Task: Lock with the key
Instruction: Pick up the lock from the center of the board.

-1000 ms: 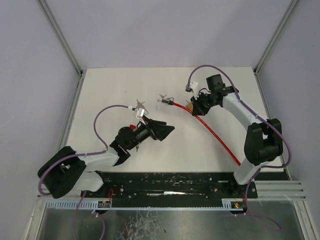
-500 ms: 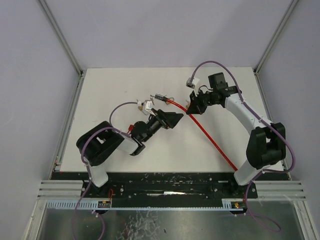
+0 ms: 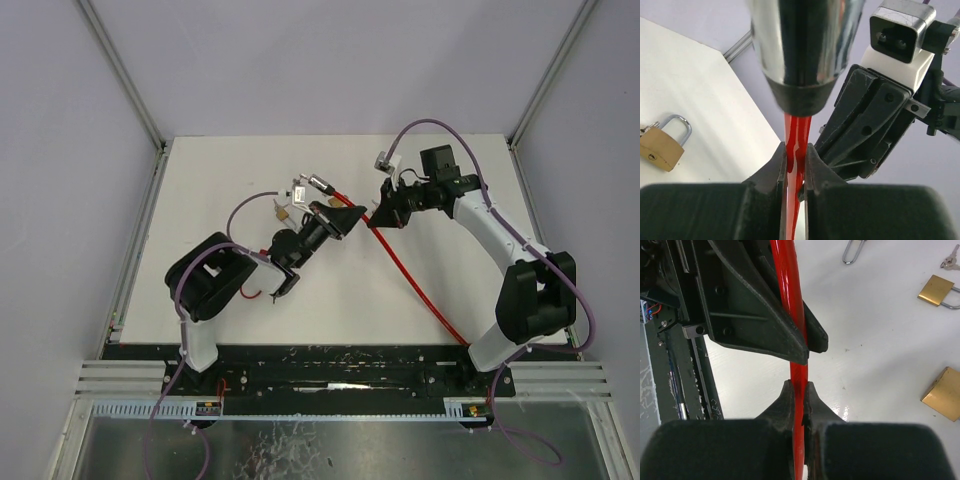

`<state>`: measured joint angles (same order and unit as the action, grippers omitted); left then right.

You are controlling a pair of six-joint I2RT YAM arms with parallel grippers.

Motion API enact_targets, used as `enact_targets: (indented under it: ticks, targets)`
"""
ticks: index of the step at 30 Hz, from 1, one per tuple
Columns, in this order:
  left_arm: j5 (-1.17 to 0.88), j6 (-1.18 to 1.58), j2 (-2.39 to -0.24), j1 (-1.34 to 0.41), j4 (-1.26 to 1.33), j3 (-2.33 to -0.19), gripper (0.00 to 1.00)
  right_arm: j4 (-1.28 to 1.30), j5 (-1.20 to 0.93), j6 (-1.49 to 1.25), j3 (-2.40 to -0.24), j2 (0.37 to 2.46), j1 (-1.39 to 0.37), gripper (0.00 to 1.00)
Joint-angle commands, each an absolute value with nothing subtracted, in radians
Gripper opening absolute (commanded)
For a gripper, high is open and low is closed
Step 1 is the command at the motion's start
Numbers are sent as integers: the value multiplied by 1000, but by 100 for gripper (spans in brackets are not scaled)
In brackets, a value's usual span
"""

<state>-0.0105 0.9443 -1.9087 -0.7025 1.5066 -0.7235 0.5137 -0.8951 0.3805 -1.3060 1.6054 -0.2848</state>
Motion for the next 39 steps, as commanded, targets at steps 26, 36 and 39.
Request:
enact_targets:
  ticks: [26, 36, 39]
  targets:
    - [483, 701, -1498, -859, 648, -956, 0, -149, -640, 306, -964, 1302, -383, 82]
    - [427, 746, -1500, -876, 616, -990, 0, -194, -647, 269, -947, 1333, -421, 61]
    - [422, 758, -1489, -878, 606, -991, 0, -192, -644, 270, -946, 1343, -428, 48]
